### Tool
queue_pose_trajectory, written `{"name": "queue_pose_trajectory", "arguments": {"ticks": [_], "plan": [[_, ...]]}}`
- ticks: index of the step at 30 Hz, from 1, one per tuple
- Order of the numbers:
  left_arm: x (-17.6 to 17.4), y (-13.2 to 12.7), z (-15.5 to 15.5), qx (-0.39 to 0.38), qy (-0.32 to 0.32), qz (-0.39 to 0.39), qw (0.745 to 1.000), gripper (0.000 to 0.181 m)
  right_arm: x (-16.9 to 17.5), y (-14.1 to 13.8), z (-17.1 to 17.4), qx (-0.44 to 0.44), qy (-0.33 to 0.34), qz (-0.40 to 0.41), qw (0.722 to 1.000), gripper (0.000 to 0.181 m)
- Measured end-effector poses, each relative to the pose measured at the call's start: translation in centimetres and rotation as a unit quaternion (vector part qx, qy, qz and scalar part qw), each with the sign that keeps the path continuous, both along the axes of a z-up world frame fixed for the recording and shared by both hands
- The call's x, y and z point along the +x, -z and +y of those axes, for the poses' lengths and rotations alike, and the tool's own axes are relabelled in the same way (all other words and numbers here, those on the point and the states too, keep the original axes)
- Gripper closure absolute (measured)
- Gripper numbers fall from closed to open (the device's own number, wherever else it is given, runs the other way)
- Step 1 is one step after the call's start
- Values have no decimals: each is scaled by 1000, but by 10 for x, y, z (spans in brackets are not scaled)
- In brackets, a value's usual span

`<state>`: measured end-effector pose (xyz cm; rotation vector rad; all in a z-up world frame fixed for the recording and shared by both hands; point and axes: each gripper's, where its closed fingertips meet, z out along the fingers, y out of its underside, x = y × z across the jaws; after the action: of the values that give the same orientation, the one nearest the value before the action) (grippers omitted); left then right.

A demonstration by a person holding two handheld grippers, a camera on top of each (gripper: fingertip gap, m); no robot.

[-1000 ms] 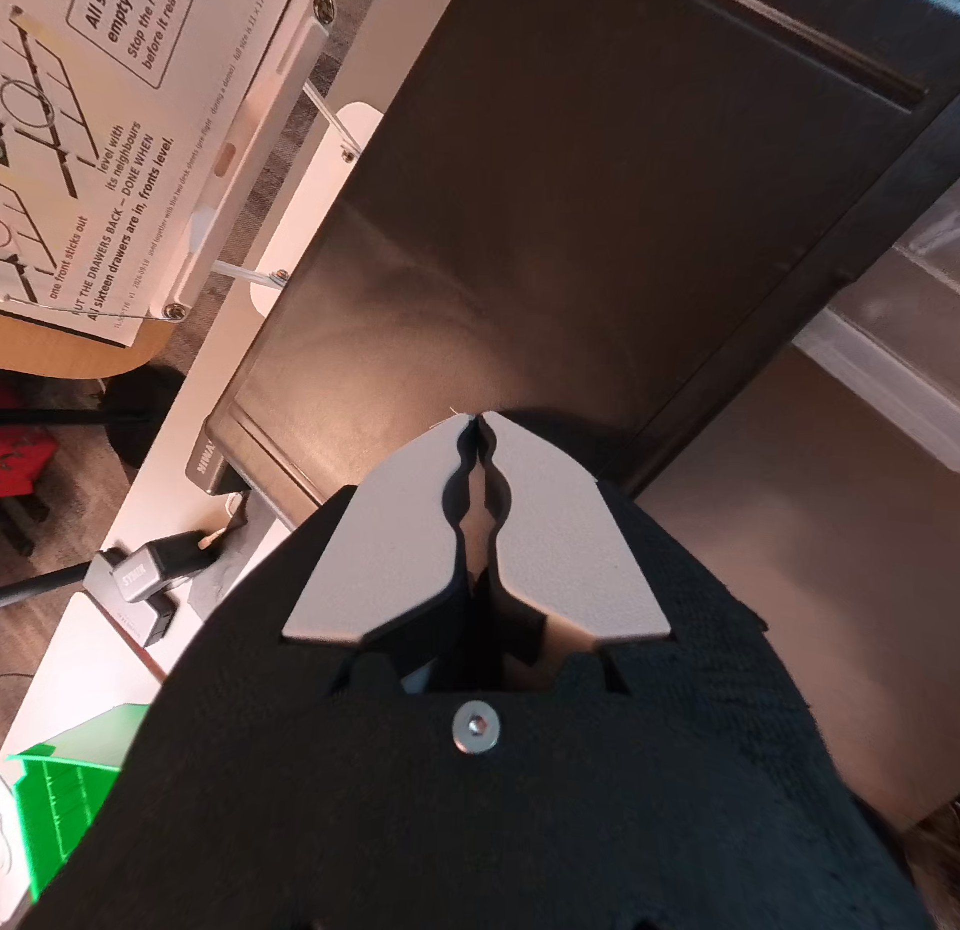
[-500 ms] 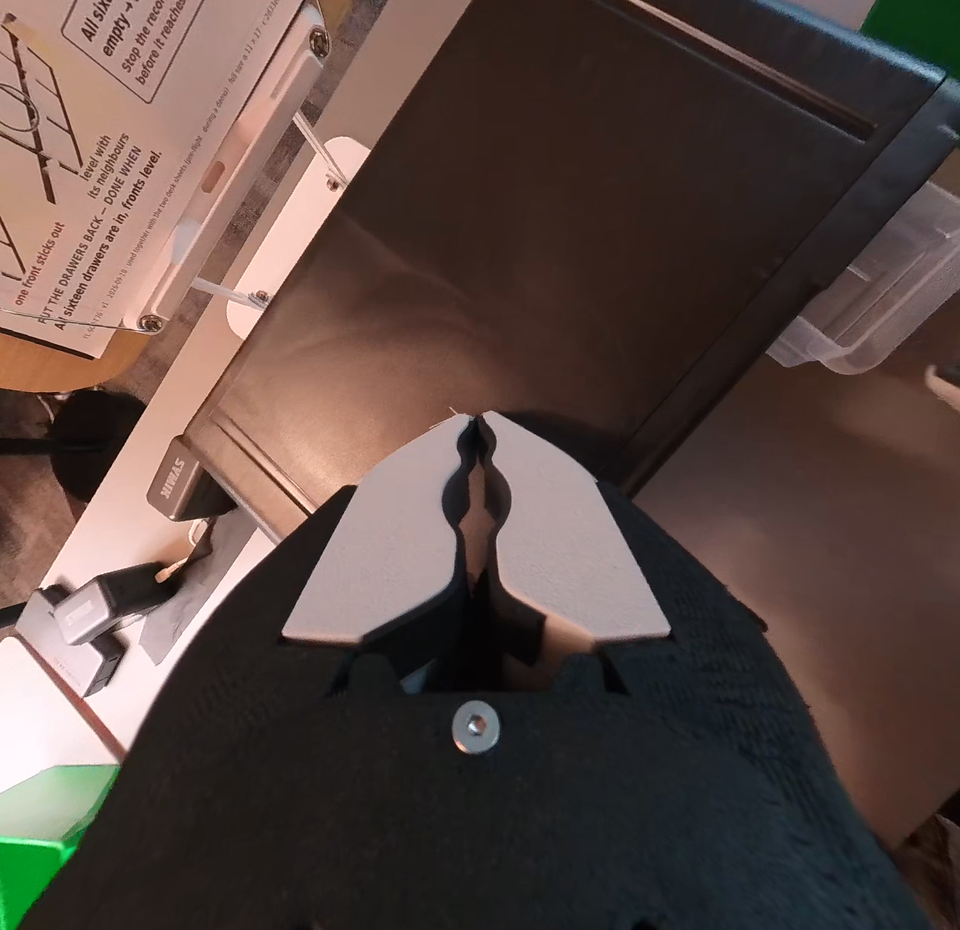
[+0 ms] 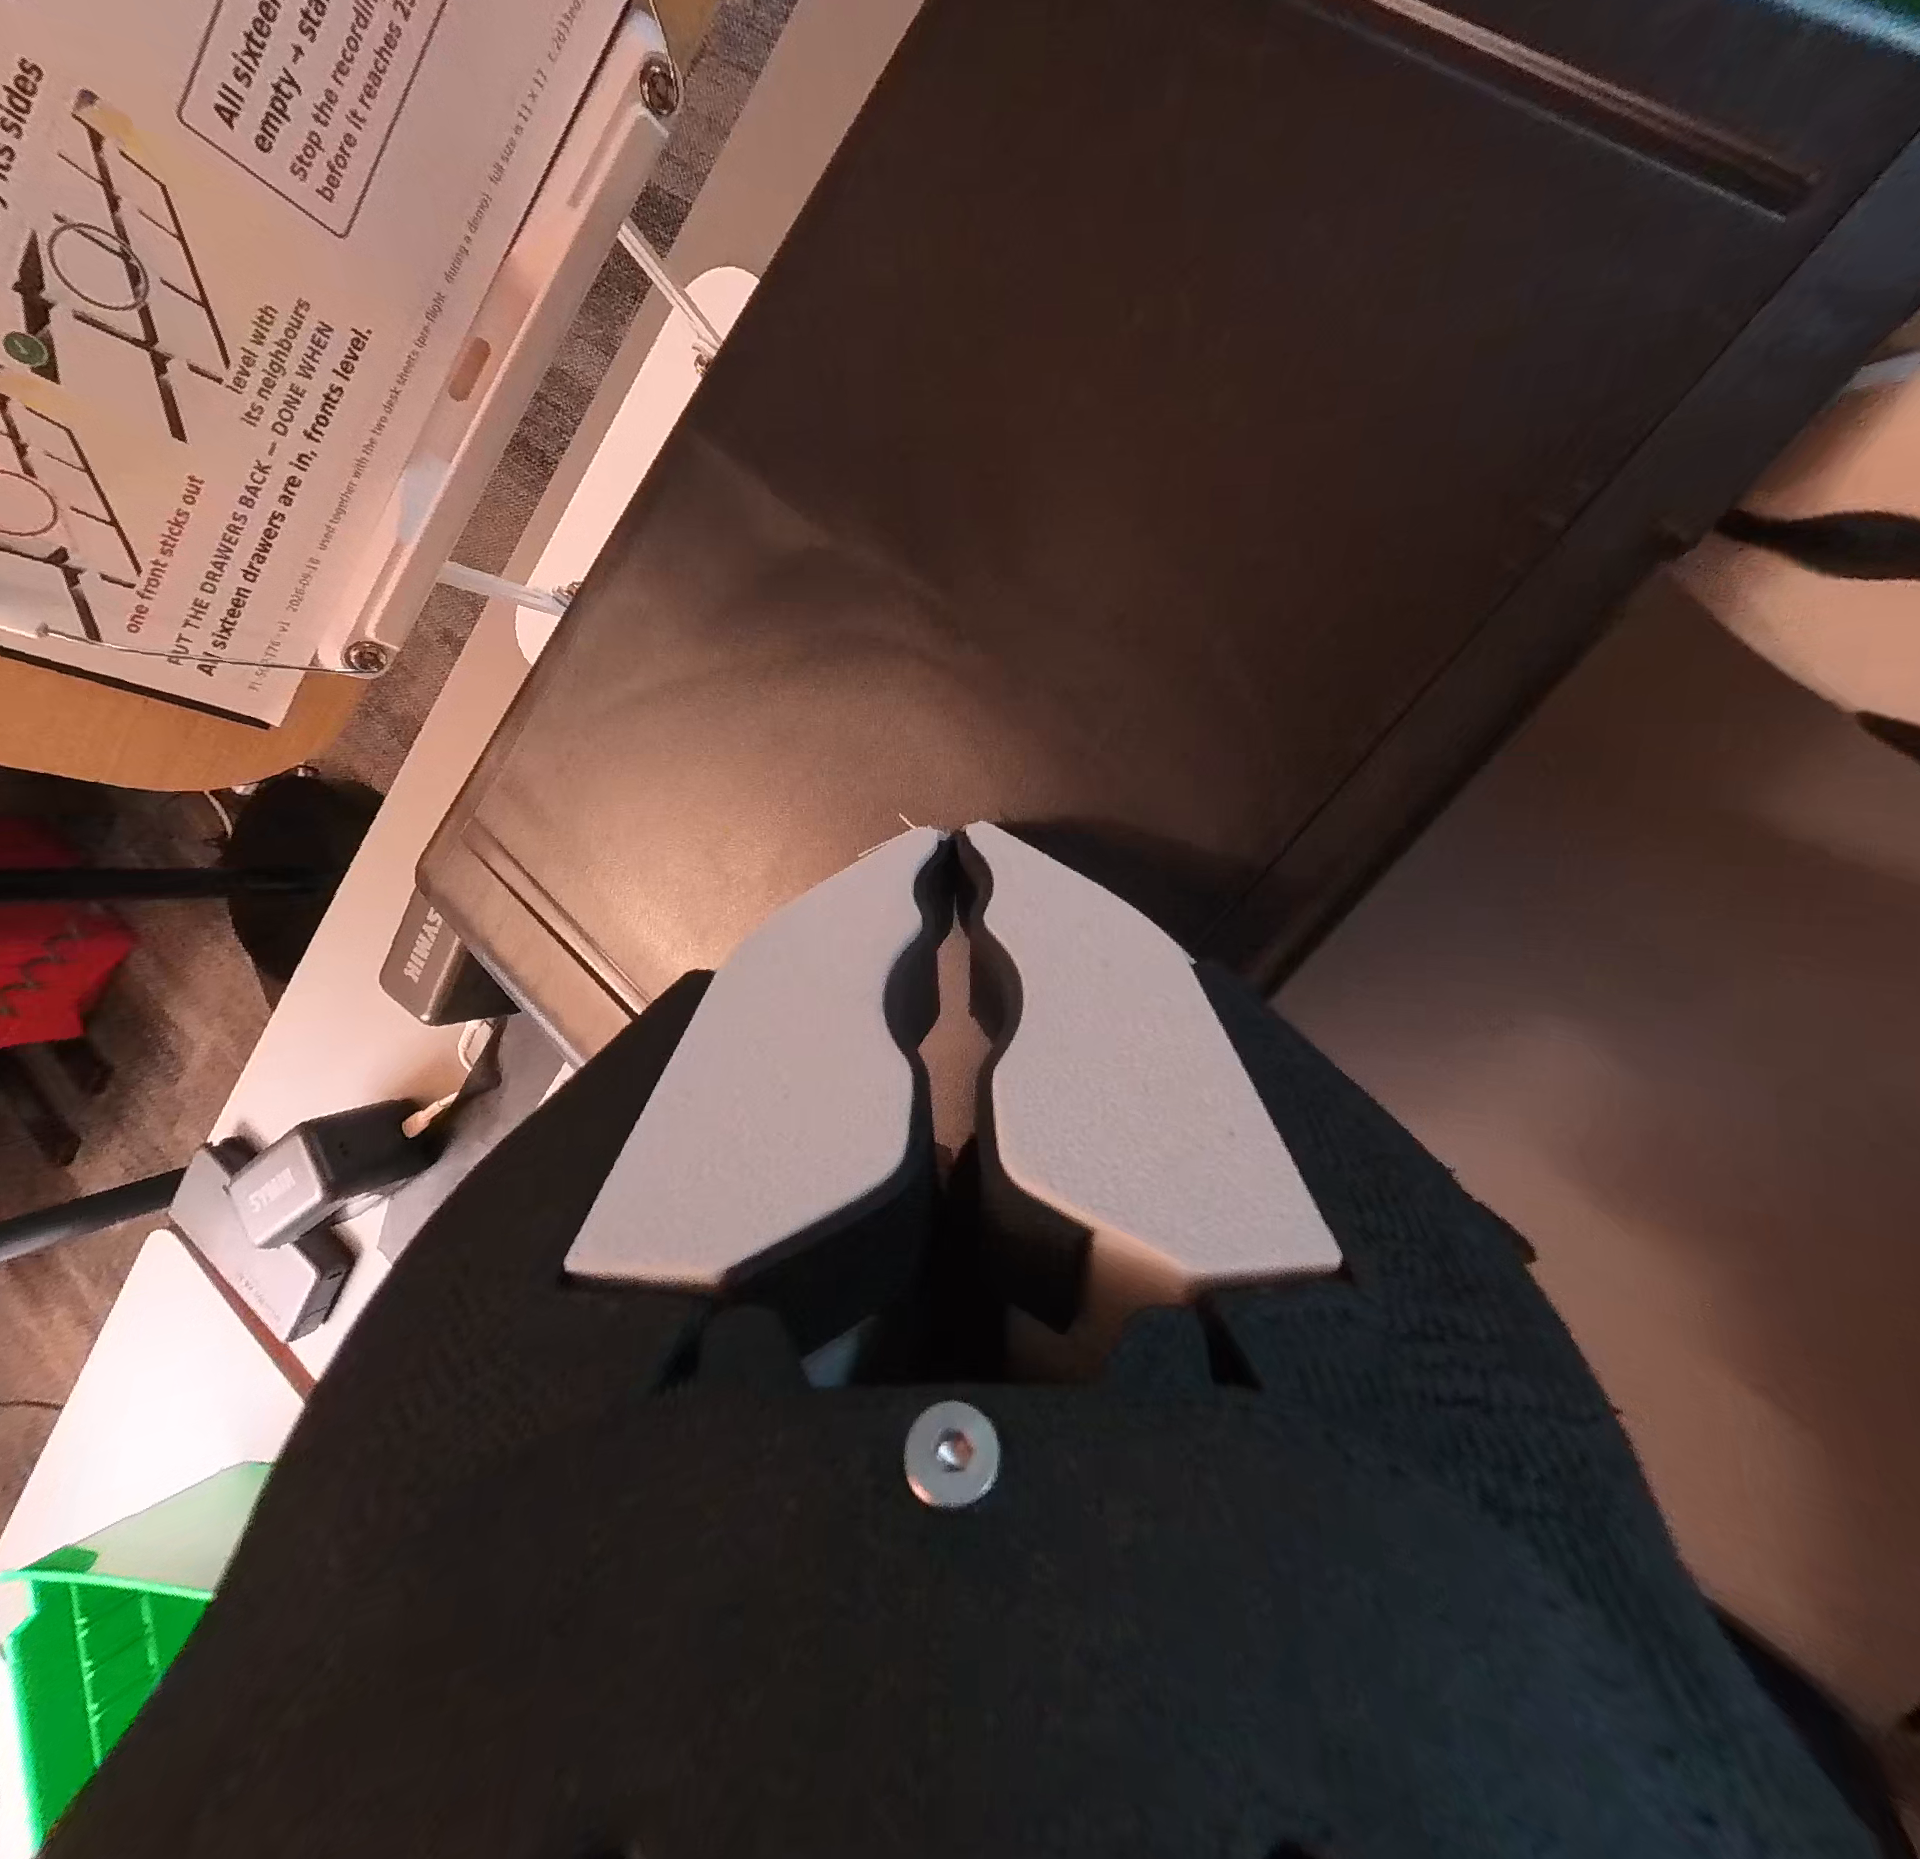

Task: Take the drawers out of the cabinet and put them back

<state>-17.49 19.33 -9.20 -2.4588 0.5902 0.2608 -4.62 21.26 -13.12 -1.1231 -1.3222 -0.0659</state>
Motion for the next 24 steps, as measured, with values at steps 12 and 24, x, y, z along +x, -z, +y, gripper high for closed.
{"name": "queue_pose_trajectory", "arguments": {"ticks": [12, 24], "plan": [[0, 0, 0, 29, 3, -5, 1000, 181, 12, -16, -17, -125, -38, 156, 979, 153], [-1, -2, 0, 69, -8, 58, 996, 181, 18, 30, 21, -307, 1, 193, 932, 93]]}}
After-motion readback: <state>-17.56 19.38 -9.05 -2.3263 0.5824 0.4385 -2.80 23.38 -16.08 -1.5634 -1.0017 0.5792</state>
